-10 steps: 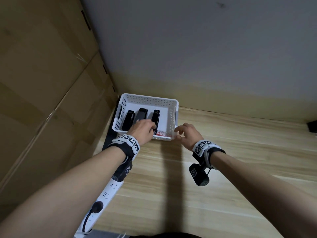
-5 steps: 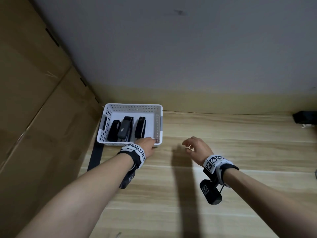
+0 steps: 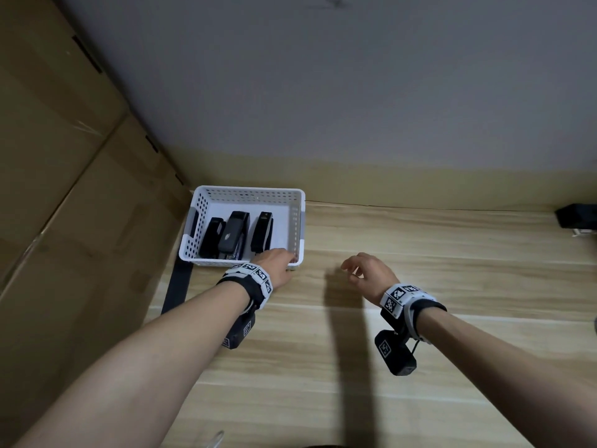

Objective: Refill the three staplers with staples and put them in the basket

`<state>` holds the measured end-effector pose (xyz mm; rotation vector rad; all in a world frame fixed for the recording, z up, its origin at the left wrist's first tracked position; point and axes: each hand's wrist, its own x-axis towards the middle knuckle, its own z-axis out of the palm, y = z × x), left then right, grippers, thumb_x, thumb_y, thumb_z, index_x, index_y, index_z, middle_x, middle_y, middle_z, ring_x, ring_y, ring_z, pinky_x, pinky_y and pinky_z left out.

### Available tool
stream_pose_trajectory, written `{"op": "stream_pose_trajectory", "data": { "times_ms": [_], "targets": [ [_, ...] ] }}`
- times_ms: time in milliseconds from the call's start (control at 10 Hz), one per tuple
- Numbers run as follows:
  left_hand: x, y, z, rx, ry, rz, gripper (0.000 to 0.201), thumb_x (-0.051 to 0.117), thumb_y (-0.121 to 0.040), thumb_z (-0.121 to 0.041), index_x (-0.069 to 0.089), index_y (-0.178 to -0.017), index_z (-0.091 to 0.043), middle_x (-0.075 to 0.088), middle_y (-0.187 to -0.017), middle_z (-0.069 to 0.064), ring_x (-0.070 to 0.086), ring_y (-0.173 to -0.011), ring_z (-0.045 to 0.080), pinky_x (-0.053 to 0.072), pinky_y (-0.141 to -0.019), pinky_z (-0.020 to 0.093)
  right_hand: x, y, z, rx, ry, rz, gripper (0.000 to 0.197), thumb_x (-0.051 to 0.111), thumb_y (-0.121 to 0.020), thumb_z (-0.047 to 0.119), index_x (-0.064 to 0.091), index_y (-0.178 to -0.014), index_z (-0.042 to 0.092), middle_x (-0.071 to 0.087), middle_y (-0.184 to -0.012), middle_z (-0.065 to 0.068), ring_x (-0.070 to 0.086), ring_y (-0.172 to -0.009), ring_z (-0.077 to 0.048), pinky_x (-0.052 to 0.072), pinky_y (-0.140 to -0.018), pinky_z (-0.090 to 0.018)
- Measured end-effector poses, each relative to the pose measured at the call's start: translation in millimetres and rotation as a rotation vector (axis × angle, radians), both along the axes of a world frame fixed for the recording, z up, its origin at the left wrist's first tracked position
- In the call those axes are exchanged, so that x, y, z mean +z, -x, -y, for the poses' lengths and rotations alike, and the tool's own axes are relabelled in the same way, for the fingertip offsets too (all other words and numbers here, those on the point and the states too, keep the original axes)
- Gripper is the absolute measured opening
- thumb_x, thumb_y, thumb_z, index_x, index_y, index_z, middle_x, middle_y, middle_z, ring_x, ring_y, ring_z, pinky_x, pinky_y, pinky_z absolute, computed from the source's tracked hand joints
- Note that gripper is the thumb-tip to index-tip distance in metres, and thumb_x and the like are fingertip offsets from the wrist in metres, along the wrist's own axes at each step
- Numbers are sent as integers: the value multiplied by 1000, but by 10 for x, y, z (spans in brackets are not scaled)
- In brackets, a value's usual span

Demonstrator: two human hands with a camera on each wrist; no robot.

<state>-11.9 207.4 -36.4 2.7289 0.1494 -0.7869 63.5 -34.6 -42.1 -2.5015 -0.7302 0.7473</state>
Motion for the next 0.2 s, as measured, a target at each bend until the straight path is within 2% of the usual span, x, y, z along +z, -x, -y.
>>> {"op": "stream_pose_trajectory", "data": {
  "times_ms": [100,200],
  "targets": [
    [189,-29,-15,9,18,73,26,55,-90,-23,63,-114,-21,61,-111,0,63,-100,23,50,-73,31,154,-28,13,-30,11,43,23,58,-84,16,68,-102,25,61,-96,5,60,-87,-15,49,-78,-30],
    [396,-82,-66,22,5,127,23,56,-89,-26,64,-109,-20,62,-107,-2,61,-93,21,46,-69,30,315,-63,16,-83,-35,84,23,58,-82,17,69,-102,23,62,-94,4,62,-86,-17,49,-78,-29]
  ]
}}
